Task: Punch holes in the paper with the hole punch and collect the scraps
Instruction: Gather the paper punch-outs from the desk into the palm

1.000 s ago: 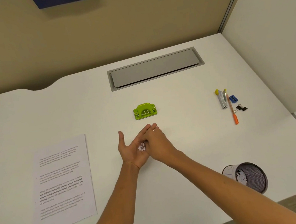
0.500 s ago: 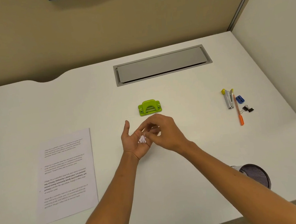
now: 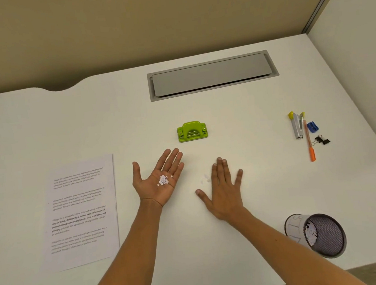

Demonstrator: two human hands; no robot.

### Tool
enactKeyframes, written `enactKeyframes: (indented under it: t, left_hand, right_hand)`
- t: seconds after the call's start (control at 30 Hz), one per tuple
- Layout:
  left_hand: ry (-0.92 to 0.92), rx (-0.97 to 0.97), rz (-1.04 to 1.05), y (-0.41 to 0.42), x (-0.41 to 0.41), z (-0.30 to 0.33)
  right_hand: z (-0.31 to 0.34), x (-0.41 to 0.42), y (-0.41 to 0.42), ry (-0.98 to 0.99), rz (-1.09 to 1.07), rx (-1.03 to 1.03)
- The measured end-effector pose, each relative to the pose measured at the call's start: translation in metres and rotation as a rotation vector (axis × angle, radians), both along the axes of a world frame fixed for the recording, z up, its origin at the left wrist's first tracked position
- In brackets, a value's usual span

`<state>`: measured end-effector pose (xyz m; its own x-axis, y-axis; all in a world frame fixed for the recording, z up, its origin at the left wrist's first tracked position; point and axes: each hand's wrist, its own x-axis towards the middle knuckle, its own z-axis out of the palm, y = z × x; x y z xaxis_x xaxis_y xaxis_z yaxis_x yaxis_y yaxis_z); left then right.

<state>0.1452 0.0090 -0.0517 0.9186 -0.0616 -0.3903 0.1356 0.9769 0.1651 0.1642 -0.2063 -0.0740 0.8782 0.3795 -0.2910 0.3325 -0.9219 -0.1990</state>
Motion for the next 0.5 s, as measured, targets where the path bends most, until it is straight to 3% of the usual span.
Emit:
enactKeyframes:
  t: [0.33,0.5]
  left_hand:
    - [-0.021,-0.012,0.052,0.003,-0.012,0.004]
    - [-0.004,-0.019,0.045,-0.004,-0.015,0.003]
  right_hand:
    - [0.019,0.061,0.026,0.009,0.563,0.105]
    - [0.032,0.035,0.010,-0.298,0.647,0.031]
